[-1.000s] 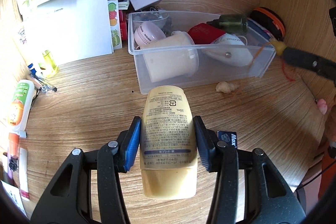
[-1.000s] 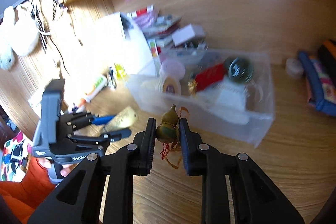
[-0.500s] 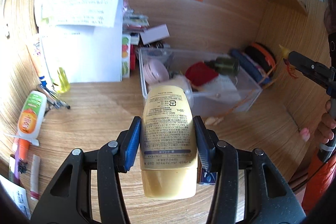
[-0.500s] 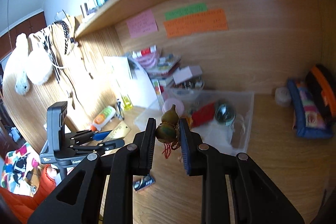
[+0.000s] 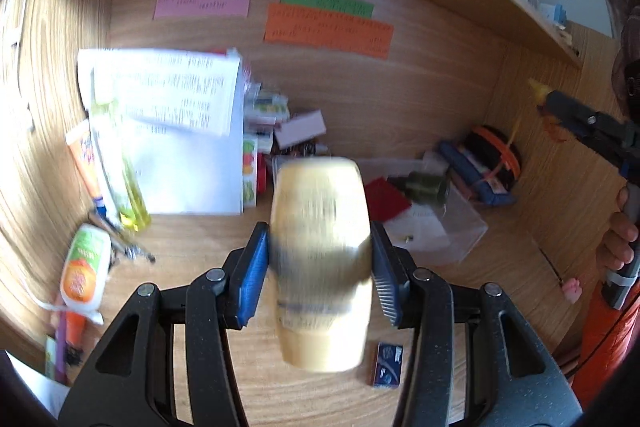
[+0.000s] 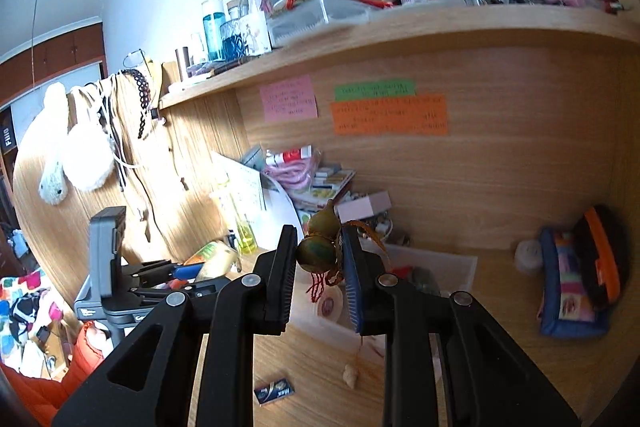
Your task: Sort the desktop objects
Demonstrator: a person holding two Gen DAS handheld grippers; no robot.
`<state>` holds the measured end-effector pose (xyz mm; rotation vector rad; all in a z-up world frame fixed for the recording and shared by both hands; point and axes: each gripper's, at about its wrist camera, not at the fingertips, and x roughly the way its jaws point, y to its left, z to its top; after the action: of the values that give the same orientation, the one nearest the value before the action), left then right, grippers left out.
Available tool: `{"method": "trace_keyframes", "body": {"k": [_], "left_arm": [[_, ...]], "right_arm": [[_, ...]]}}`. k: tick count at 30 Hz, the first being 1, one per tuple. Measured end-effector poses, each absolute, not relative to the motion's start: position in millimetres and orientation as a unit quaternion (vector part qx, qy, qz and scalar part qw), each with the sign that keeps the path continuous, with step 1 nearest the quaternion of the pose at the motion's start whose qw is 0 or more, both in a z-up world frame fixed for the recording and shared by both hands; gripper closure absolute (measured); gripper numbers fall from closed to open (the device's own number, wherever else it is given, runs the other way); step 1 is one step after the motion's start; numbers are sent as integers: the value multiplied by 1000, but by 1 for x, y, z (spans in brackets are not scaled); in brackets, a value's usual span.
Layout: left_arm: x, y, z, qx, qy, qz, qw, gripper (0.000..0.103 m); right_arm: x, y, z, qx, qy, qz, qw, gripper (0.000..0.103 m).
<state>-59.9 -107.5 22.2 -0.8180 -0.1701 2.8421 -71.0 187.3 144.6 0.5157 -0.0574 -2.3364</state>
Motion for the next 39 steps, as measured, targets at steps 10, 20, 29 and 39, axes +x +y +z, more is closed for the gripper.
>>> {"method": "trace_keyframes", "body": {"k": [10,20,29,39], "left_arm": [[-88,-104,33,-284,-37,954,93,63],[-84,-120,-48,-371,-48,923,91,62],[-56,-115,-79,-414,-53,903,106,51],[-36,-76,-102,-446,13,889,101,44]], "right_arm": [[-115,165,140,227,-18,-908,353,83],[-158,149,104,273,1,-902,334,83],[-191,121,43,348,54,-885,304,83],[-191,105,8,371,100,-878,285,83]]}}
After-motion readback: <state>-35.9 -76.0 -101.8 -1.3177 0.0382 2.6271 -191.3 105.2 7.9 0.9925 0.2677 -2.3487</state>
